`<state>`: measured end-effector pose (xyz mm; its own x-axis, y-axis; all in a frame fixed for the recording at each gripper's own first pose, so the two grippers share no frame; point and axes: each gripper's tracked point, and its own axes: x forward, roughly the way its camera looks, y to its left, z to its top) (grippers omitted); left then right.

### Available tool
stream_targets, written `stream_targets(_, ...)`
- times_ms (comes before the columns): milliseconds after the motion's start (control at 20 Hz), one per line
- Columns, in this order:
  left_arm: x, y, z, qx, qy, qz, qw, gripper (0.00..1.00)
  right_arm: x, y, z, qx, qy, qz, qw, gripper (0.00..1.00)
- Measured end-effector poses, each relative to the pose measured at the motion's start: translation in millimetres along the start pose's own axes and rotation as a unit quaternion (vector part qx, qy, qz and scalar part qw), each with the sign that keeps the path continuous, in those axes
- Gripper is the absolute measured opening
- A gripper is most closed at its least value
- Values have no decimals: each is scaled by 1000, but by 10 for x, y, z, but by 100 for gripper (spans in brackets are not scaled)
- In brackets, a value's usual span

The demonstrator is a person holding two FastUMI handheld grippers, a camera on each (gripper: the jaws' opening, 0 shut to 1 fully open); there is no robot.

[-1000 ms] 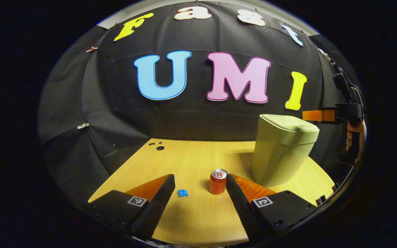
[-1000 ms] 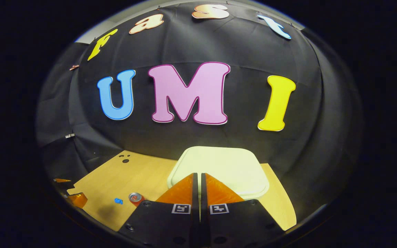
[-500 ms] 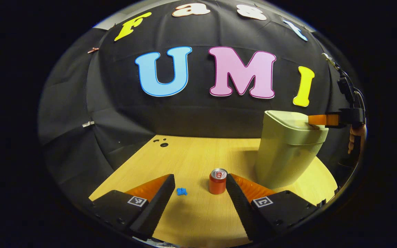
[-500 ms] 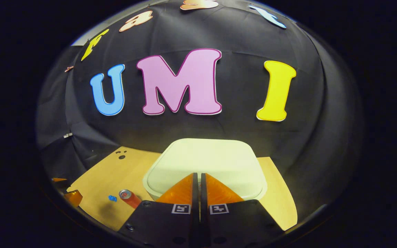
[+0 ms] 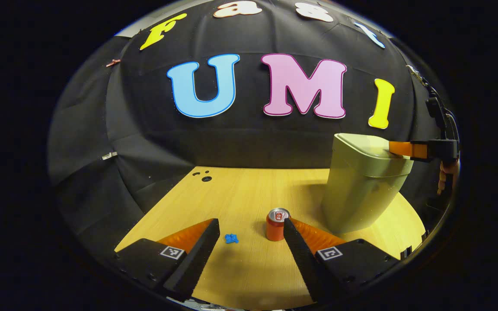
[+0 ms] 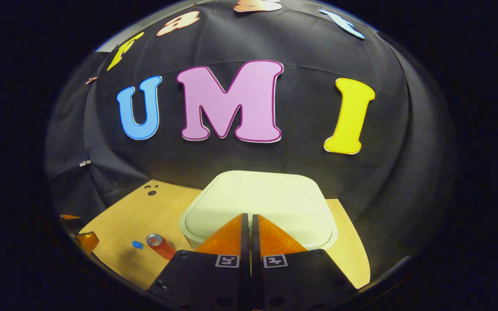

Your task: Press the lid of the desktop garbage bin to open it, pick up the crumpled paper on the desktop and throw it into the bin, then pick up the pop can on the desktop and drop it into the bin, and finally close the garbage bin lid.

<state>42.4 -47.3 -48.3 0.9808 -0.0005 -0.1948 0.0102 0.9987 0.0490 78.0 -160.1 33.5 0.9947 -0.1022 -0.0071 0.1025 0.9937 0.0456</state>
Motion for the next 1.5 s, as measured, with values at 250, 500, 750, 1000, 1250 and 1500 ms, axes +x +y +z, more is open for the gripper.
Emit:
stream_targets(250,92,156,92,16,-19,-29,999,96,-46,-28,134,-3,-15,-39,999,1)
stream_targets(500,77,388,-2,1,-21,-41,999,96,-310,68,372,7,-57,-63,996,5)
stream_targets(750,58,694,-194,-13,-13,-37,999,96,-502,144,330,26,-47,-86,995,9)
stream_targets(1000,91,1005,-381,-16,-3,-29,999,96,-691,284,148,40,-33,-102,993,5)
stream_targets(1250,182,1153,-551,-7,3,-38,999,96,-875,428,-72,61,-18,-115,991,5)
stream_targets(1500,458,1175,-706,-6,13,-61,998,96,-1040,601,-237,69,-3,-119,991,12)
